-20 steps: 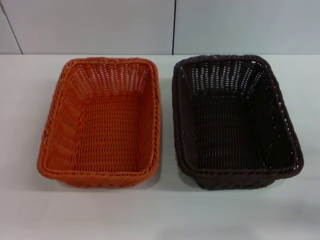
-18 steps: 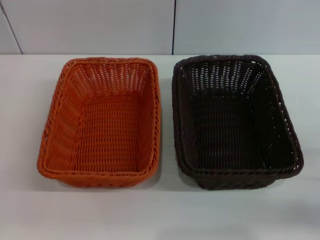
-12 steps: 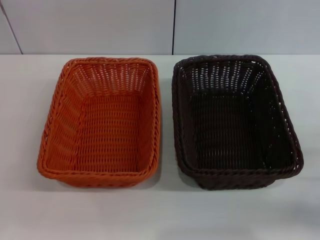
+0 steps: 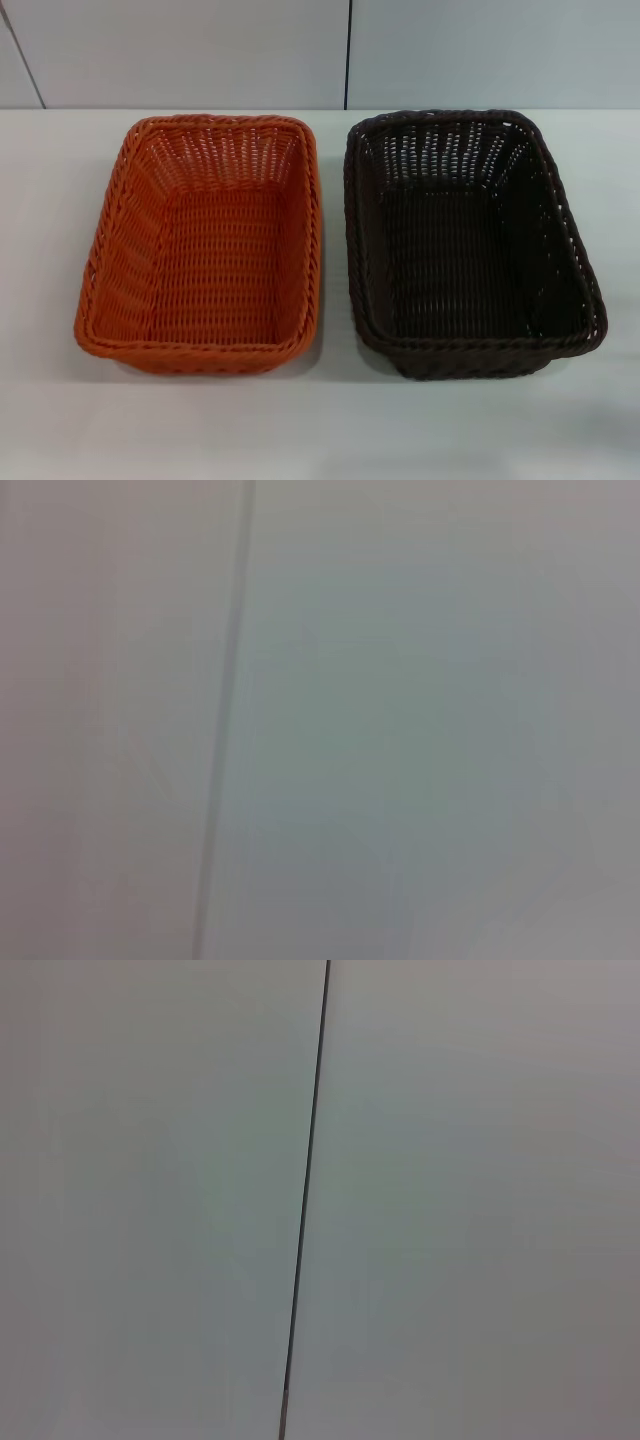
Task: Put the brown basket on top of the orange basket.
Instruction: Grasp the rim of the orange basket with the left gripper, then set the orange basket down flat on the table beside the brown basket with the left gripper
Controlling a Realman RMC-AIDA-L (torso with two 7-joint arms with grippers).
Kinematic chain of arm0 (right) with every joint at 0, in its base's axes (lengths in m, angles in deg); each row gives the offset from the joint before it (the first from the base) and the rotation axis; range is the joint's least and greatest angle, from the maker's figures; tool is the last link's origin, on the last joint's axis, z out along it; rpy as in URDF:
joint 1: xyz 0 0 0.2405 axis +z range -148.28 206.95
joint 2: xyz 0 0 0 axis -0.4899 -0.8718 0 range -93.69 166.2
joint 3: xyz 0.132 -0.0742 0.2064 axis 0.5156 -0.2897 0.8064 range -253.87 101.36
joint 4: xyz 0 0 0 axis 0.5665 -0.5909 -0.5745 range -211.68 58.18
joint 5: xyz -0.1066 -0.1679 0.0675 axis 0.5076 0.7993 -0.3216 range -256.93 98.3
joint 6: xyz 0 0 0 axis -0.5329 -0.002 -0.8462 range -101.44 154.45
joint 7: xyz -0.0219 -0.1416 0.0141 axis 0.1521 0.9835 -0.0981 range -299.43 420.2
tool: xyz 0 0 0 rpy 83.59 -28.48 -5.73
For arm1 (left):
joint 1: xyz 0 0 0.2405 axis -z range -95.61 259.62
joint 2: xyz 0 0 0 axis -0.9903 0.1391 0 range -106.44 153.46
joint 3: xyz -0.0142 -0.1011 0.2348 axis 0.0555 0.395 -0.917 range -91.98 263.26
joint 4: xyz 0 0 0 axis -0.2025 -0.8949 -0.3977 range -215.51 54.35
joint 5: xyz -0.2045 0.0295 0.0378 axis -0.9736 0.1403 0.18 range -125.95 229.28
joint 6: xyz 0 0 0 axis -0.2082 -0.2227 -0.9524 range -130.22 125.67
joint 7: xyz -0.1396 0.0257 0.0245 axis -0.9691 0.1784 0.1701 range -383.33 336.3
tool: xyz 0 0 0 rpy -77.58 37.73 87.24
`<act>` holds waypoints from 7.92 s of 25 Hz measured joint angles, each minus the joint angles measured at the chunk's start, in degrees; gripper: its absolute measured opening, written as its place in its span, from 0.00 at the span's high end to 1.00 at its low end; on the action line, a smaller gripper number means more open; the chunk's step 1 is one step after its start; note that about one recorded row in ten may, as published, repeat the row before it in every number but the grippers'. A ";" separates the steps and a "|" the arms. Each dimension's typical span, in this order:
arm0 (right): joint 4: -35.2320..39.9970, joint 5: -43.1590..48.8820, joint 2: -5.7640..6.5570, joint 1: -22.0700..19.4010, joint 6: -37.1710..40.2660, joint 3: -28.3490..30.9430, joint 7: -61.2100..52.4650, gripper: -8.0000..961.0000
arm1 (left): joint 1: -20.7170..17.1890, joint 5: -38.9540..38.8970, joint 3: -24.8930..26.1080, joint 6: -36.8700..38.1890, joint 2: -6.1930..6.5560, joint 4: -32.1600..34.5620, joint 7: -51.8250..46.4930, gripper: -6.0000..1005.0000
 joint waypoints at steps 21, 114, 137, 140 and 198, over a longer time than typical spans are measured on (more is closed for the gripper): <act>0.39 0.02 0.36 1.15 3.46 0.00 -0.24 0.29 | -8.12 18.52 -2.42 -72.40 9.42 -59.65 3.41 0.23; 2.76 -0.35 0.17 0.31 7.12 0.30 -0.35 0.29 | 4.30 19.71 4.65 -144.57 0.23 -105.01 74.30 0.80; 2.11 -0.28 0.33 1.06 9.75 0.27 -0.35 0.29 | 17.96 0.71 26.06 -165.49 0.50 -101.06 79.38 0.76; 1.96 -0.22 0.35 1.04 9.91 0.06 -0.35 0.29 | 18.45 0.38 26.70 -167.87 0.55 -100.76 80.15 0.75; 1.32 0.07 0.44 0.71 9.90 0.00 -0.33 0.29 | 31.37 6.34 16.48 -132.97 0.19 -61.73 82.79 0.22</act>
